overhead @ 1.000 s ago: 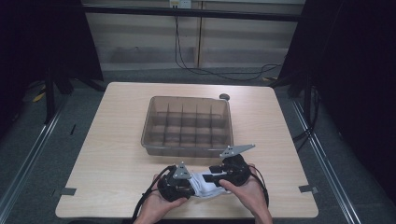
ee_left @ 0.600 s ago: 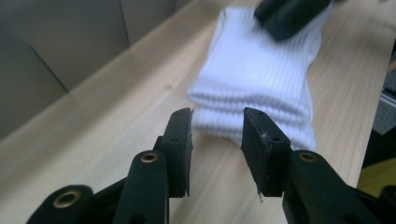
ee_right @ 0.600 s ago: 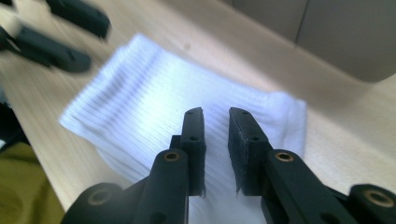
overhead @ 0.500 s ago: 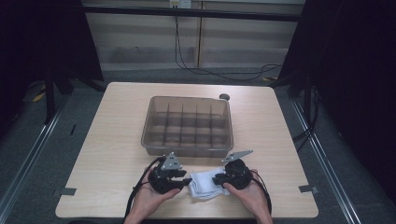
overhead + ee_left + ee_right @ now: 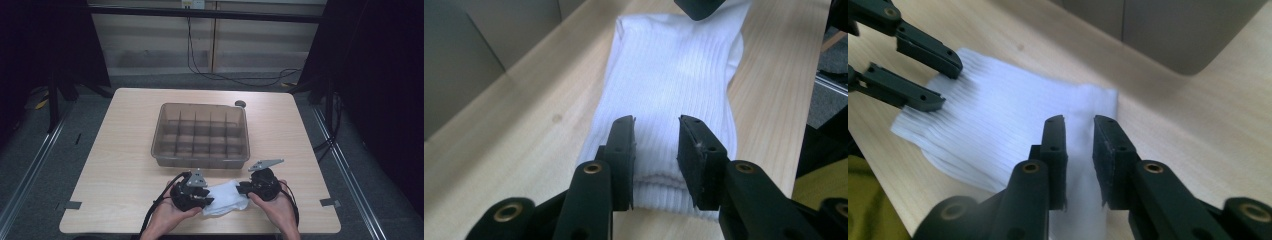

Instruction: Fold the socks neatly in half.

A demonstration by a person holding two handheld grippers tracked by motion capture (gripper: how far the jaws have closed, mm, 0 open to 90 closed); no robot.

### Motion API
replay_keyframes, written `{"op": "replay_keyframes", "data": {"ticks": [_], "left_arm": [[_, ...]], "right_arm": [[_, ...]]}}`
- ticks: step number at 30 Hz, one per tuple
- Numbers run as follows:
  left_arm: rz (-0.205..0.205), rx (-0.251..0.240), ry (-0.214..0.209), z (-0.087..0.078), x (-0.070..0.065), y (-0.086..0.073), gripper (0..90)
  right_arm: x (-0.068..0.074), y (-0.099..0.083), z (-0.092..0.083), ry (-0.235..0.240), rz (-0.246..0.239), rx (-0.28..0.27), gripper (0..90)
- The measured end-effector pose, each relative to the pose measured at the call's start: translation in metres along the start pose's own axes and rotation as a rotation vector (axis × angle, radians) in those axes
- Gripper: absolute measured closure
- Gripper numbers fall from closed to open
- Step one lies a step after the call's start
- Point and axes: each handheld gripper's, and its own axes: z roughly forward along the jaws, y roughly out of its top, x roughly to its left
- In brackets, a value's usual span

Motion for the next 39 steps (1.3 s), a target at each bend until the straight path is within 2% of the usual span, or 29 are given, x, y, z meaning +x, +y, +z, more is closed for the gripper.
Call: {"op": "replay_keyframes", "data": {"ticks": [2, 3, 4, 7, 12, 14, 19, 25, 27, 29, 31, 33, 35, 39], "left_arm": [[-0.001, 0.009, -0.003, 0.002, 0.001, -0.003, 67.8], [-0.012, 0.003, 0.0, 0.003, 0.001, -0.004, 68.0], [-0.005, 0.008, 0.003, 0.003, 0.001, -0.004, 68.3], [0.014, 0.021, 0.014, 0.005, -0.002, -0.004, 68.3], [0.008, 0.017, 0.003, 0.01, -0.004, -0.002, 68.3], [0.004, 0.004, -0.004, 0.013, -0.005, -0.001, 68.3], [0.0, -0.011, -0.019, 0.019, -0.008, 0.002, 68.3], [0.002, 0.005, -0.018, 0.022, -0.011, 0.008, 67.7], [0.004, 0.0, -0.021, 0.021, -0.01, 0.012, 67.3], [0.006, -0.003, -0.027, 0.022, -0.008, 0.016, 70.0], [-0.007, -0.008, -0.026, 0.025, -0.008, 0.021, 74.3], [0.002, -0.004, -0.029, 0.03, -0.009, 0.024, 78.2], [0.001, -0.008, -0.041, 0.032, -0.009, 0.026, 79.6], [0.01, -0.027, -0.053, 0.03, -0.012, 0.034, 80.1]], "right_arm": [[0.0, -0.003, 0.006, 0.008, 0.006, 0.014, 72.7], [0.0, -0.005, 0.009, 0.019, -0.002, 0.025, 72.4], [0.001, -0.006, 0.012, 0.026, -0.011, 0.032, 72.4], [0.001, -0.007, 0.019, 0.019, -0.007, 0.053, 73.5], [-0.001, -0.005, 0.02, -0.014, -0.019, 0.068, 79.2], [-0.004, -0.005, 0.02, -0.029, -0.017, 0.065, 79.9], [-0.014, -0.006, 0.019, -0.035, 0.006, 0.053, 80.6], [-0.022, -0.005, 0.018, -0.041, 0.007, 0.047, 80.1], [-0.021, -0.004, 0.018, -0.041, 0.0, 0.047, 76.6], [-0.019, -0.004, 0.016, -0.033, -0.004, 0.045, 70.5], [-0.02, -0.004, 0.015, -0.02, -0.01, 0.027, 69.7], [-0.022, -0.004, 0.011, -0.02, 0.003, 0.01, 68.8], [-0.024, -0.005, 0.008, -0.009, 0.016, -0.005, 68.6], [-0.027, -0.006, 0.006, -0.011, 0.024, 0.005, 66.1]]}}
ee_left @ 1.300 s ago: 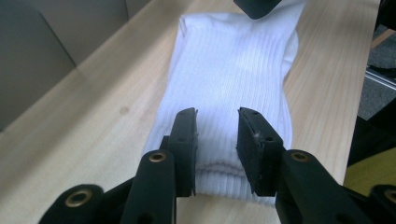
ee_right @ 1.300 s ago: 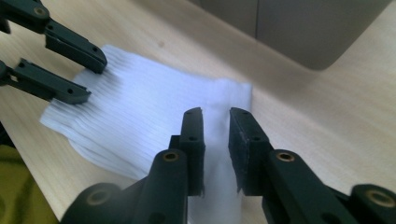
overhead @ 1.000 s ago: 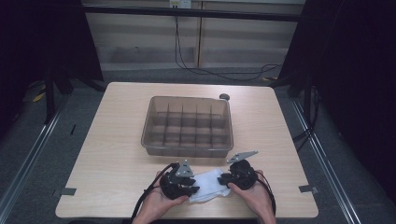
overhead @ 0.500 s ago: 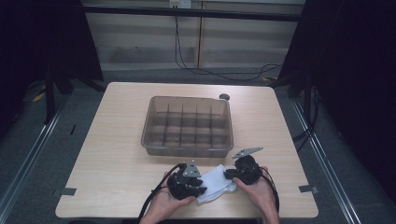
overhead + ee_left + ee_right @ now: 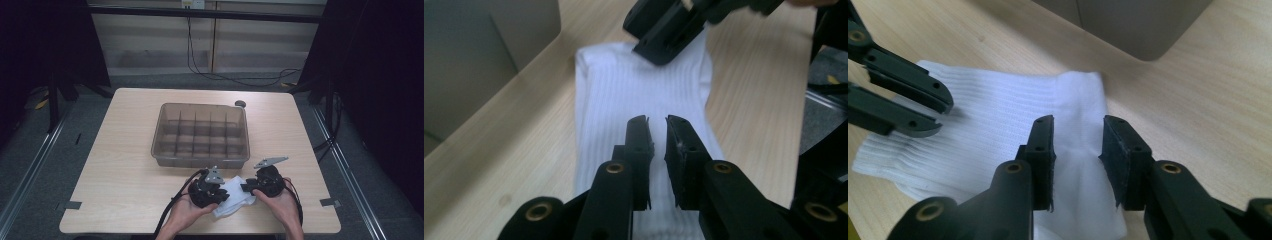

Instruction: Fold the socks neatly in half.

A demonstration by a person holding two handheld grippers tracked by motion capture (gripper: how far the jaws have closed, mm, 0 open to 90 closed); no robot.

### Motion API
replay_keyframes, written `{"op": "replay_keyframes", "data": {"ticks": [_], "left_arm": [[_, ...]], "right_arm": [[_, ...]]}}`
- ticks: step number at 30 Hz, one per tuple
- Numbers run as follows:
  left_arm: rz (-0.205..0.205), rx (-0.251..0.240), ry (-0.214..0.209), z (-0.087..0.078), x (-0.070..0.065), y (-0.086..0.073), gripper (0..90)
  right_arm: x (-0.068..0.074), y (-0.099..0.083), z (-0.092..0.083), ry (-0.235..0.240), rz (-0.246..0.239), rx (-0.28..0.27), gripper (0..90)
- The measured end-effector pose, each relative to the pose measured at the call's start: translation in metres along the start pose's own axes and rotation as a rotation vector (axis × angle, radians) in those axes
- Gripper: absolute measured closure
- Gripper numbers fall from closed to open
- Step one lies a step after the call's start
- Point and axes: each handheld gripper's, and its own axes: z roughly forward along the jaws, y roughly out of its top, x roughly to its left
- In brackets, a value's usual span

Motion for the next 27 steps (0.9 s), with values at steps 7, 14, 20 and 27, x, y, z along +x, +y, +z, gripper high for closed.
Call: {"op": "replay_keyframes", "data": {"ticks": [7, 14, 20, 27], "left_arm": [[-0.006, 0.047, 0.011, 0.014, -0.001, 0.005, 81.1], [-0.03, 0.06, 0.016, 0.021, 0.002, 0.002, 82.5], [-0.038, 0.058, -0.005, 0.021, 0.005, 0.0, 82.9], [-0.047, 0.036, -0.007, 0.022, 0.006, -0.003, 83.2]], "right_arm": [[-0.002, -0.002, 0.005, 0.014, 0.011, 0.005, 58.8], [-0.002, -0.002, 0.008, -0.029, 0.017, 0.024, 48.9], [-0.001, -0.003, 0.011, -0.034, 0.013, 0.026, 49.1], [0.0, -0.003, 0.012, 0.002, 0.019, 0.032, 66.4]]}}
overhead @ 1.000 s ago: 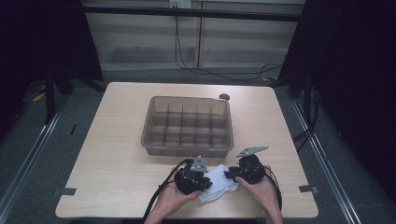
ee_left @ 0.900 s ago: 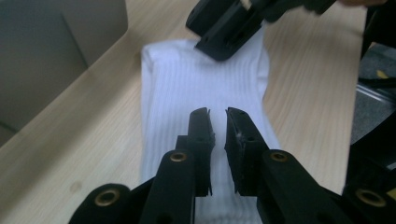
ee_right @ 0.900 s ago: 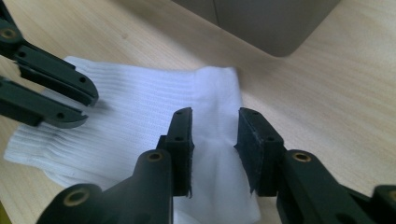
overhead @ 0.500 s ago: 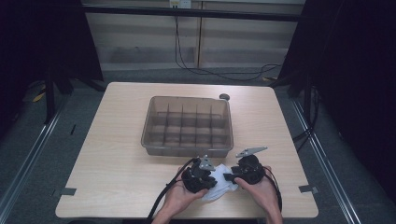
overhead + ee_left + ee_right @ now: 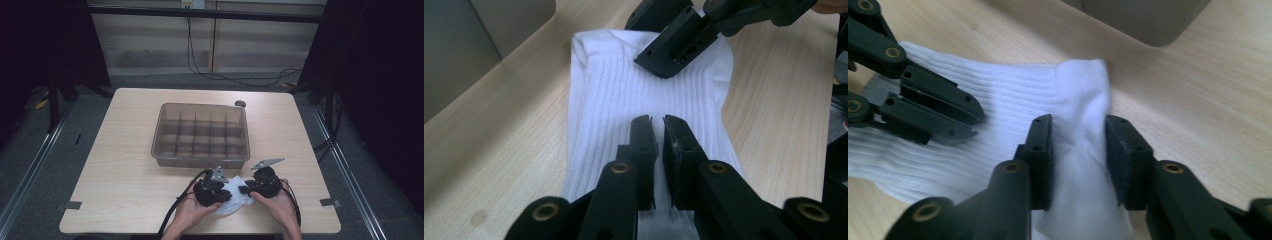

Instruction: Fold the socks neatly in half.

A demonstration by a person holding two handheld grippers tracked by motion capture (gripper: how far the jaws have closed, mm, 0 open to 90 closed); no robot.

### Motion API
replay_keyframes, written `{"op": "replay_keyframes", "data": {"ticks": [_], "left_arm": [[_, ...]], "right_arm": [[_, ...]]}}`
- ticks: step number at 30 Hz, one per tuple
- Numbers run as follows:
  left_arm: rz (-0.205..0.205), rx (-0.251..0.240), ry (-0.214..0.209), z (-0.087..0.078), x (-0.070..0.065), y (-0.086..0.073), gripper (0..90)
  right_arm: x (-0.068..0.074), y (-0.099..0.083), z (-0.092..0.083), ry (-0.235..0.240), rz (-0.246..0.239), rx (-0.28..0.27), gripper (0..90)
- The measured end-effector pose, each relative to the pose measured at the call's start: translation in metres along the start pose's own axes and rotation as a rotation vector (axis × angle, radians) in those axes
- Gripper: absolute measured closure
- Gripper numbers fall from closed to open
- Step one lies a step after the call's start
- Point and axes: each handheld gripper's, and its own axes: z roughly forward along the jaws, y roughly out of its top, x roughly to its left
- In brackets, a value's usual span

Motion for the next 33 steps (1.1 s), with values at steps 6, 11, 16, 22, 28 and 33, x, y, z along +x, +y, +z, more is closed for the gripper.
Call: {"op": "replay_keyframes", "data": {"ticks": [6, 11, 16, 22, 28, 33], "left_arm": [[-0.007, 0.006, -0.013, -0.001, 0.003, 0.0, 83.4], [0.002, 0.009, -0.007, -0.001, 0.002, 0.0, 83.4], [-0.016, 0.007, -0.005, -0.001, 0.003, 0.001, 84.0], [-0.028, -0.005, -0.004, 0.0, 0.006, 0.0, 84.1], [-0.032, -0.004, -0.002, -0.002, 0.008, 0.0, 82.7], [-0.03, -0.027, -0.002, -0.011, 0.008, -0.001, 68.2]], "right_arm": [[-0.001, 0.001, -0.002, 0.037, 0.038, -0.018, 77.0], [0.002, 0.003, -0.007, 0.045, 0.039, -0.041, 78.9], [0.009, 0.008, -0.018, 0.09, 0.023, -0.082, 80.3], [0.027, 0.019, -0.024, 0.125, -0.041, -0.103, 81.8], [0.026, 0.02, -0.02, 0.157, -0.02, -0.121, 82.0], [0.026, 0.019, -0.021, 0.121, -0.033, -0.1, 82.1]]}}
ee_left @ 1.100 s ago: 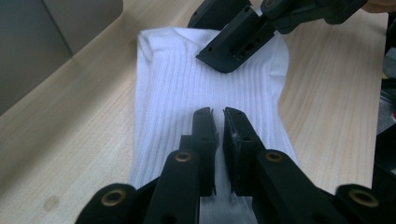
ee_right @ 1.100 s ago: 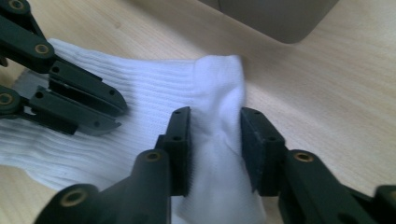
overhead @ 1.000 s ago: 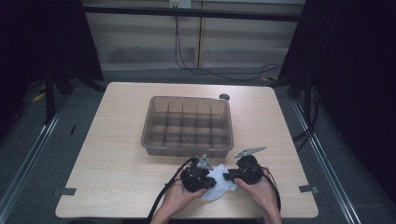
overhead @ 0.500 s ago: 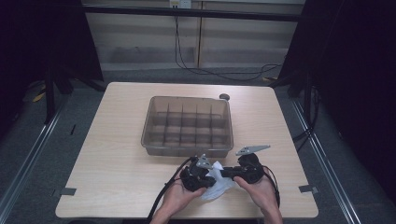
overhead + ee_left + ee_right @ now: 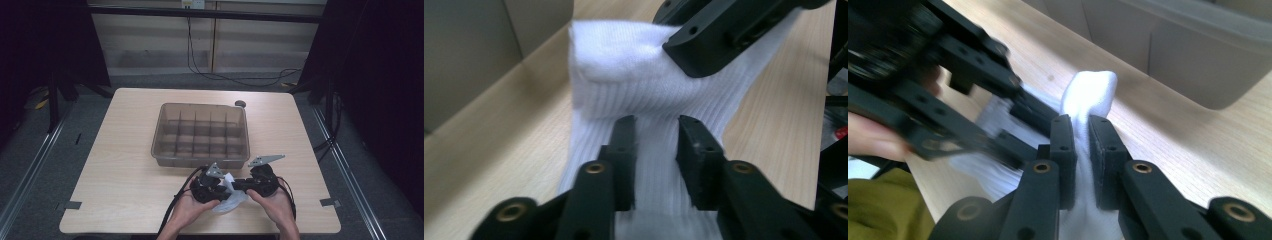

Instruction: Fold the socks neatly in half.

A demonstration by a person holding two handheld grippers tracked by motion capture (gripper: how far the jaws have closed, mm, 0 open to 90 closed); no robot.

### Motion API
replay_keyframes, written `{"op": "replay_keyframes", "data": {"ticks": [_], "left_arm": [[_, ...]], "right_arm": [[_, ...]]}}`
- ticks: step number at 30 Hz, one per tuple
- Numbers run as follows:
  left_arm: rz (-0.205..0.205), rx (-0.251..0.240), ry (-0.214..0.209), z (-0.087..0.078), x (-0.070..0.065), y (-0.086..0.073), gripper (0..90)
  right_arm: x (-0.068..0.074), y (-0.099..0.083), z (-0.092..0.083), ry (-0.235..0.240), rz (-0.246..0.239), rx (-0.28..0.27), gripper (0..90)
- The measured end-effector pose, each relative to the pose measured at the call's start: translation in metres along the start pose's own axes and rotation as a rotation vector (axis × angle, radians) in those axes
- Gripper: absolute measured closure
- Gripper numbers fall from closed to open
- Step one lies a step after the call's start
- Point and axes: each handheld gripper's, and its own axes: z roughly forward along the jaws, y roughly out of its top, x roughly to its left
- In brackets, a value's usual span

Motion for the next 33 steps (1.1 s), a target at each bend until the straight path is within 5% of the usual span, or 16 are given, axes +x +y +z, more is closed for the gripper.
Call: {"op": "replay_keyframes", "data": {"ticks": [7, 12, 22, 33], "left_arm": [[0.01, -0.068, 0.056, -0.041, 0.002, -0.007, 62.7], [0.066, -0.047, 0.071, -0.058, -0.006, -0.02, 66.9], [0.067, -0.018, 0.02, -0.04, -0.009, -0.034, 68.6], [0.059, -0.002, 0.012, -0.021, -0.007, -0.031, 69.0]], "right_arm": [[-0.002, -0.001, -0.001, -0.021, 0.004, 0.009, 82.1], [-0.004, 0.0, -0.002, -0.044, 0.003, 0.017, 82.0], [-0.01, -0.001, -0.013, -0.071, 0.013, -0.002, 82.0], [0.01, 0.006, -0.011, -0.045, -0.051, -0.006, 81.7]]}}
